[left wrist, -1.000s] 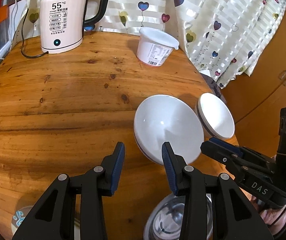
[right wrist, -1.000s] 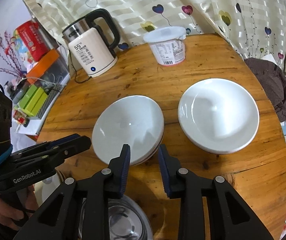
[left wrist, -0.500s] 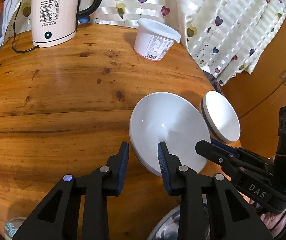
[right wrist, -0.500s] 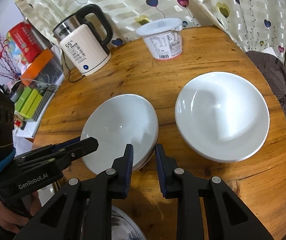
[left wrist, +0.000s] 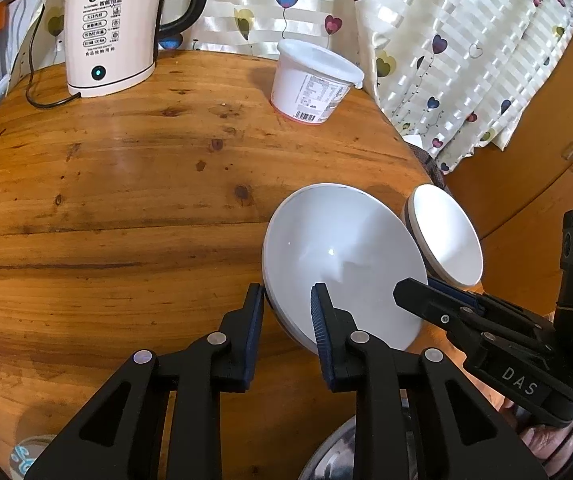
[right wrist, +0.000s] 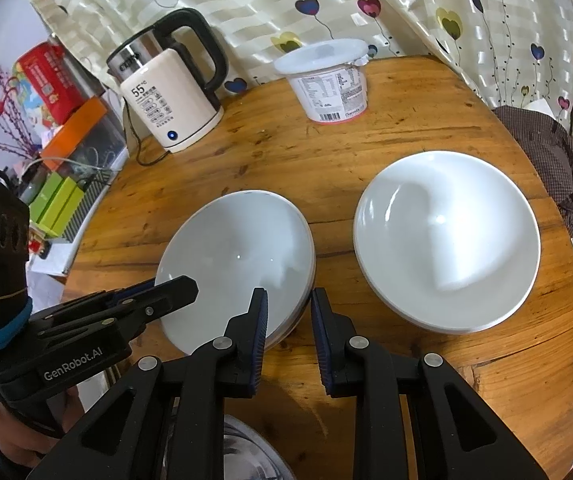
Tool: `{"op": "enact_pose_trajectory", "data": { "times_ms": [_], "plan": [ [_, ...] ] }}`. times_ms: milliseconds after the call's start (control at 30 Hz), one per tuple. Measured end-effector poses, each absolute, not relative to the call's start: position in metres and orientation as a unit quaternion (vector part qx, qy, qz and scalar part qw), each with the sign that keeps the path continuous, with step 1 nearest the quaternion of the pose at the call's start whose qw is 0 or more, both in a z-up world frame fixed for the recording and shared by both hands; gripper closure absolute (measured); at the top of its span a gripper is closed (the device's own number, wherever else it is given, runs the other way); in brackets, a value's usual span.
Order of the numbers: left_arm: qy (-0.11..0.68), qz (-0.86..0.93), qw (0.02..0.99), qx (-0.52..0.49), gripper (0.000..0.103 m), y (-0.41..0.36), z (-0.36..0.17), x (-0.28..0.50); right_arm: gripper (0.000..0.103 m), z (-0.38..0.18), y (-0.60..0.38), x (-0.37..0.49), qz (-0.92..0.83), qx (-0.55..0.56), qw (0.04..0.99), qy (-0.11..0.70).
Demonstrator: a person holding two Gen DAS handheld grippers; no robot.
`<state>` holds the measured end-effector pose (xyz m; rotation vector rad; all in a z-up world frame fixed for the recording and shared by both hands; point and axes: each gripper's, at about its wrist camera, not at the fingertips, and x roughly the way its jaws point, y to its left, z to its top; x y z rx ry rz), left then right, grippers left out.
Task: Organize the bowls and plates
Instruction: 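Lift the white bowl and lower it into the steel bowl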
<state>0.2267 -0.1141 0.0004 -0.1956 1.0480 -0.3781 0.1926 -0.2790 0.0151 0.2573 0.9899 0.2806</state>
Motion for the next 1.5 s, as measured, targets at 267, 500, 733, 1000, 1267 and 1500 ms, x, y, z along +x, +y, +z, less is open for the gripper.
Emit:
{"op": "enact_pose_trajectory", "data": {
  "times_ms": [267,500,733,1000,1267,1500],
  "plan": [
    [0.491,-0.179,0.847,-0.094,0.078,-0.109,0.010,0.216,0.081,0.027,-0.275,0.184,0.138,0.118,0.867,0.464],
    [0.484,-0.177,0.852,-0.094,0.078,-0.103,0.019,0.202,0.081,0.037,-0.270,0.171,0.142,0.113,0.870,0.458],
    [0.477,-0.174,0.857,-0.092,0.078,-0.099,0.028,0.183,0.081,0.045,-0.264,0.153,0.146,0.108,0.872,0.454],
    [0.472,-0.177,0.859,-0.090,0.078,-0.097,0.037,0.159,0.081,0.057,-0.263,0.133,0.149,0.107,0.876,0.447],
    [0.466,-0.178,0.863,-0.084,0.078,-0.099,0.047,0.137,0.081,0.068,-0.263,0.108,0.151,0.108,0.879,0.439],
    [0.468,-0.178,0.862,-0.082,0.078,-0.101,0.048,0.118,0.081,0.068,-0.265,0.089,0.153,0.114,0.877,0.441]
  ]
}}
